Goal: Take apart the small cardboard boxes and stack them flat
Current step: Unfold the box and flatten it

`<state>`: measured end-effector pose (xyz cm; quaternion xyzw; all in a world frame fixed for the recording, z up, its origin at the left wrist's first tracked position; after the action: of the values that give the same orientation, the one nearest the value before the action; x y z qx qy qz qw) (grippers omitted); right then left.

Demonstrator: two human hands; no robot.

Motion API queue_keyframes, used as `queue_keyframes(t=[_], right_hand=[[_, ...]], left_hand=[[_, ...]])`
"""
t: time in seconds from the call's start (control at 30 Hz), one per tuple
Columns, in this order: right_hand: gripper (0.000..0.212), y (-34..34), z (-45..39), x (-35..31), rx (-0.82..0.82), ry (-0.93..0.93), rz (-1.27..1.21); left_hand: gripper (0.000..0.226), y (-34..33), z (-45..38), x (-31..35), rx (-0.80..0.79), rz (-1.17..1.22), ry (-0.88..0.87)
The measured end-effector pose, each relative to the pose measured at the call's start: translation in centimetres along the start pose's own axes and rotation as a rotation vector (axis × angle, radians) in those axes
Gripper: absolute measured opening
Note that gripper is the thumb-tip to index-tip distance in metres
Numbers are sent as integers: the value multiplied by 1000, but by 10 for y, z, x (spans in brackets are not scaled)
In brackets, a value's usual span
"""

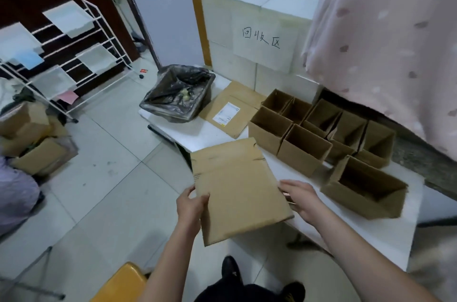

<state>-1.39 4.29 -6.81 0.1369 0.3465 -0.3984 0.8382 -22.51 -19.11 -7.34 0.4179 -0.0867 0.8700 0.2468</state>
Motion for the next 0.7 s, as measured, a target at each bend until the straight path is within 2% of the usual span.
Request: queue_keyframes(t=[0.07,0.23,0.37,0.7], right_hand=[[23,-26,-10,-16,-37,43,148],[36,-91,-24,-48,27,169,367],[36,-127,-23,-65,93,240,390],[33,-200,-46,-117,26,380,404]], left_hand=[[42,19,-8,10,-34,17,-43],[37,48,-27,35,-53,68,-117],[39,72,-38,56,-49,78,-151],[40,125,-70,100,44,122,-236]])
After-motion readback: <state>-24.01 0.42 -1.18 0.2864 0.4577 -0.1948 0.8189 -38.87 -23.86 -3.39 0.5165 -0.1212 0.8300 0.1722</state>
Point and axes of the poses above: each hand's wrist, its own z-axis away from the middle knuckle, its own y-axis out of the back of the hand, x = y × z, the point moved 6 cm from there along -z, towards the middle knuckle, and after that the axes turned 11 degrees about -x, right-handed, at the moved point
